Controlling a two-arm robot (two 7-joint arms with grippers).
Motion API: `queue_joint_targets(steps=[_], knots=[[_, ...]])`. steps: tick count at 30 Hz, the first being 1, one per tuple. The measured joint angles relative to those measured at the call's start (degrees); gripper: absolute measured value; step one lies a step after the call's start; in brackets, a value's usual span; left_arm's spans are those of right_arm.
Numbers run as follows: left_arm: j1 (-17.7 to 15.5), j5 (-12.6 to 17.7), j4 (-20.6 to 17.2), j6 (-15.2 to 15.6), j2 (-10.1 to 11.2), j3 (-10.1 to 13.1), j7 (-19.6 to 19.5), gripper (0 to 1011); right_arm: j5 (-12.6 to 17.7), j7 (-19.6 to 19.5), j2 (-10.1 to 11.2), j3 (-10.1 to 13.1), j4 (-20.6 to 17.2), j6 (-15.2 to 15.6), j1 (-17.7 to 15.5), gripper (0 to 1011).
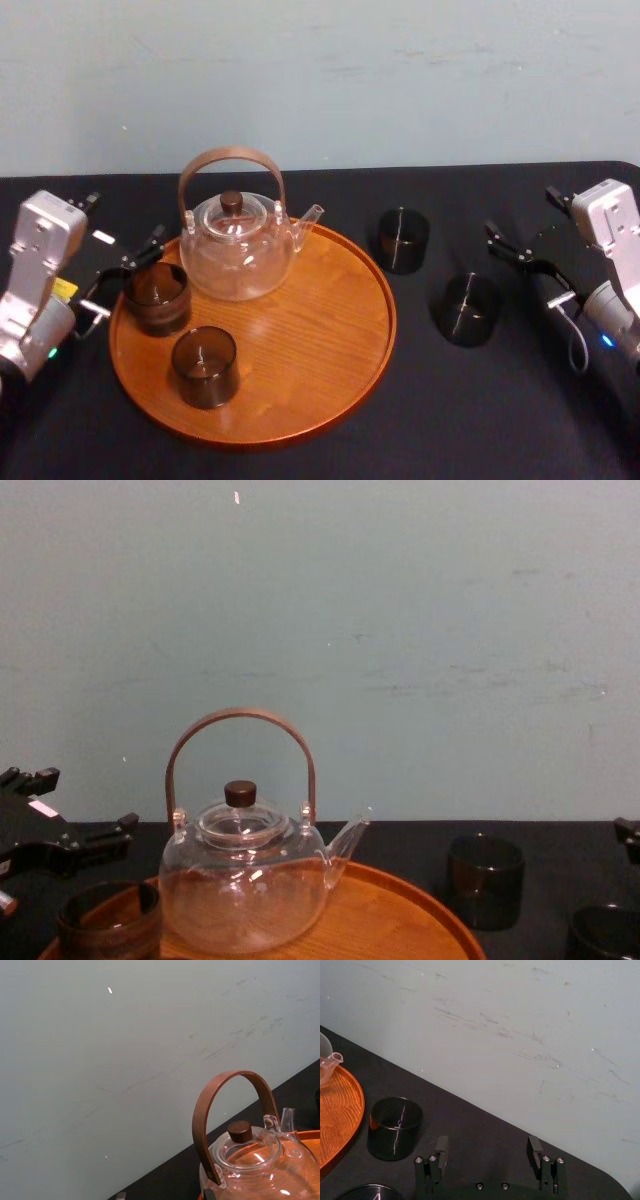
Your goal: Pick up the glass from the table and place it on the tray.
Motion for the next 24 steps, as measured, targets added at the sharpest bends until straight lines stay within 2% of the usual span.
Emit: queue_joint_targets(steps=[24], knots=[[0.00,0.00,0.00,0.00,0.00,0.00,0.00,1001,0.00,0.00,0.00,0.00,0.00,0.00,0.00,1002]])
